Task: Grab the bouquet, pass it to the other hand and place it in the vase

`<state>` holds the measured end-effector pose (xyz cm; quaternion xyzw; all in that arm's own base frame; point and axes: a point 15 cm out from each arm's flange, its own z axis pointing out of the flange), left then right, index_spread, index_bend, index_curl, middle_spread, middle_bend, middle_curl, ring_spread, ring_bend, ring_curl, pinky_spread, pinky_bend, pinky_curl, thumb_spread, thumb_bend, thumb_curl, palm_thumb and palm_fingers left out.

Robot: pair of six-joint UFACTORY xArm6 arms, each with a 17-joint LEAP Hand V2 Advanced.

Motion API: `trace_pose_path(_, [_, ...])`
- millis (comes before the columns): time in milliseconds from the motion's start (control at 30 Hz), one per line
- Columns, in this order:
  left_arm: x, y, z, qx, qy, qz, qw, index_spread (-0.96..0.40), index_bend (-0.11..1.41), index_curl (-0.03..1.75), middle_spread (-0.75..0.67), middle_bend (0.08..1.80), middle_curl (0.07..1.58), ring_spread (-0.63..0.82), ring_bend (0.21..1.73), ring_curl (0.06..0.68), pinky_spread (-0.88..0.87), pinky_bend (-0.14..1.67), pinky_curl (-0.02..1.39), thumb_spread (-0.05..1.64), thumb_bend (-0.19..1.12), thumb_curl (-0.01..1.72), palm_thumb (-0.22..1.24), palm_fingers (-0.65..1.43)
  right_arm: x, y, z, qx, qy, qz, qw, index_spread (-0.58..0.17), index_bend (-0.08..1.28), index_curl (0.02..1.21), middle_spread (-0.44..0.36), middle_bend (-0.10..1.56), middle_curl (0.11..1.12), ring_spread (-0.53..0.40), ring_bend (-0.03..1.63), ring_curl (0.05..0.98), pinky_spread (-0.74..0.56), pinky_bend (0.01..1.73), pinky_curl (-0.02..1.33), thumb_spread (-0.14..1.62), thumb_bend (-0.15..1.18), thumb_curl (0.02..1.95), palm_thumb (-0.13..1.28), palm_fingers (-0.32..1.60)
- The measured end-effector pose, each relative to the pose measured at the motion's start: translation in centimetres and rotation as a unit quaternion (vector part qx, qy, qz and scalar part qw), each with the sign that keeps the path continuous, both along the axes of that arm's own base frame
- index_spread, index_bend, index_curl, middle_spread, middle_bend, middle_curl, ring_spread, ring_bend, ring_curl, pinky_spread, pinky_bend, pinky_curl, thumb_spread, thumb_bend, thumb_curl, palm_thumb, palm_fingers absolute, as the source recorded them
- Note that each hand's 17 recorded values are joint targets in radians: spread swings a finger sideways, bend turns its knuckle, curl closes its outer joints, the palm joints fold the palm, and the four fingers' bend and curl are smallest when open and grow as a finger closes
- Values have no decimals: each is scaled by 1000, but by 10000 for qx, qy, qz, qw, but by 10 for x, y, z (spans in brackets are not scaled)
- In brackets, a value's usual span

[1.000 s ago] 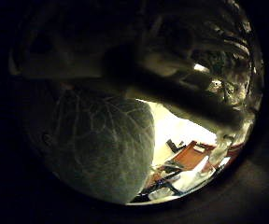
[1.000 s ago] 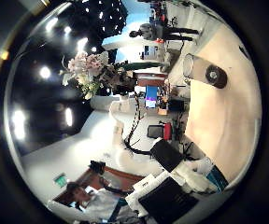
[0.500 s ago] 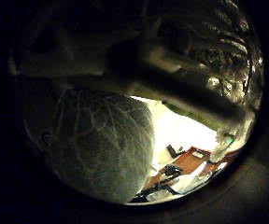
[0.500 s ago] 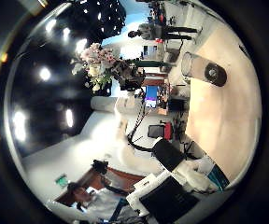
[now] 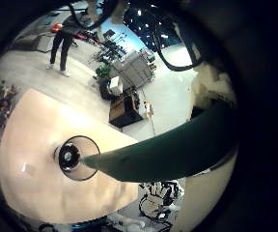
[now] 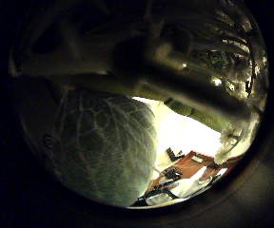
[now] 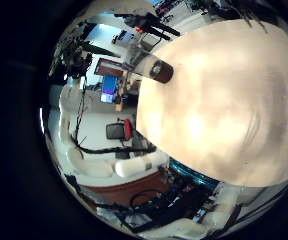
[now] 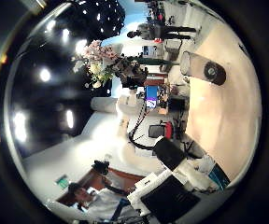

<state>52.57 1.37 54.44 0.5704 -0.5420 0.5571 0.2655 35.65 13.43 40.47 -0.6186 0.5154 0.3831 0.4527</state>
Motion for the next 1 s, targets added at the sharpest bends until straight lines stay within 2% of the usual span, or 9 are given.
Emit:
trace_pose_path(333, [7, -15, -16, -76, 35, -191, 9998, -711, 727, 1219, -461, 1241, 890, -383, 1498, 611, -489, 1363, 839, 1111, -10, 831, 915, 1051, 0, 0, 0, 0, 5, -1, 10000, -367, 158, 270, 112, 192, 320, 268, 482, 240, 498, 644, 293, 1010, -24, 460, 706, 48])
trace_pose_path(500, [4, -18, -33, -144, 213, -373, 9990, -713, 659, 1229, -458, 1215, 886, -385, 1483, 600, -495, 1339, 843, 1058, -36, 804, 849, 1021, 0, 0, 0, 0, -3, 7, 10000, -363, 163, 274, 112, 191, 321, 261, 476, 240, 502, 643, 288, 1010, -24, 462, 706, 59])
trace_pose_path(567, [-2, -15, -41, -200, 240, -504, 9982, -704, 571, 1213, -452, 1177, 872, -405, 1422, 581, -505, 1307, 828, 1027, -55, 764, 769, 912, 0, 0, 0, -6, -8, 6, 10000, -361, 167, 277, 108, 192, 321, 259, 473, 238, 502, 637, 284, 1015, -23, 463, 710, 67])
trace_pose_path(633, [-4, -11, -52, -266, 213, -542, 9980, -681, 500, 1187, -442, 1106, 858, -415, 1296, 558, -527, 1247, 808, 1007, -68, 730, 699, 570, -1, 0, 0, -5, -35, 20, 10000, -361, 169, 279, 105, 189, 320, 259, 472, 238, 503, 634, 282, 1016, -24, 463, 709, 71])
trace_pose_path(667, [-4, -8, -61, -325, 189, -557, 9977, -614, 493, 1153, -336, 927, 837, -286, 1153, 567, -374, 951, 803, 982, -95, 680, 585, -149, -1, 0, 0, 0, -41, 31, 10000, -363, 172, 281, 103, 190, 320, 259, 468, 237, 504, 631, 280, 1016, -24, 463, 709, 75])
trace_pose_path(700, [-4, -6, -71, -359, 235, -596, 9973, -516, 359, 1088, -186, 723, 760, -125, 1074, 514, -202, 833, 769, 961, -114, 637, 478, -398, -2, 0, 0, 5, -44, 41, 10000, -360, 172, 283, 103, 190, 319, 259, 468, 238, 504, 628, 279, 1016, -24, 463, 709, 78])
trace_pose_path(800, [-15, -1, -96, -385, 462, -943, 9937, -320, 86, 930, 125, 446, 564, 181, 882, 352, 123, 609, 601, 922, -93, 549, 326, -455, -2, 0, 1, 2, -57, 38, 10000, -354, 179, 290, 101, 184, 316, 259, 465, 236, 506, 618, 274, 1018, -25, 463, 709, 90])
trace_pose_path(933, [-32, 30, -109, -607, 454, -1471, 9862, -128, 23, 743, 389, 283, 442, 423, 704, 260, 433, 455, 484, 880, -69, 467, 207, -433, -4, 1, 2, 14, -64, 85, 9999, -342, 191, 307, 99, 178, 309, 257, 458, 234, 507, 596, 266, 1018, -25, 464, 709, 115])
trace_pose_path(1000, [-35, 47, -114, -612, 454, -1343, 9880, -67, 24, 656, 460, 229, 407, 499, 643, 231, 532, 399, 443, 857, -64, 438, 160, -398, -5, 2, 2, 4, -80, 100, 9999, -336, 191, 314, 94, 179, 308, 250, 451, 233, 506, 587, 264, 1018, -25, 464, 709, 127])
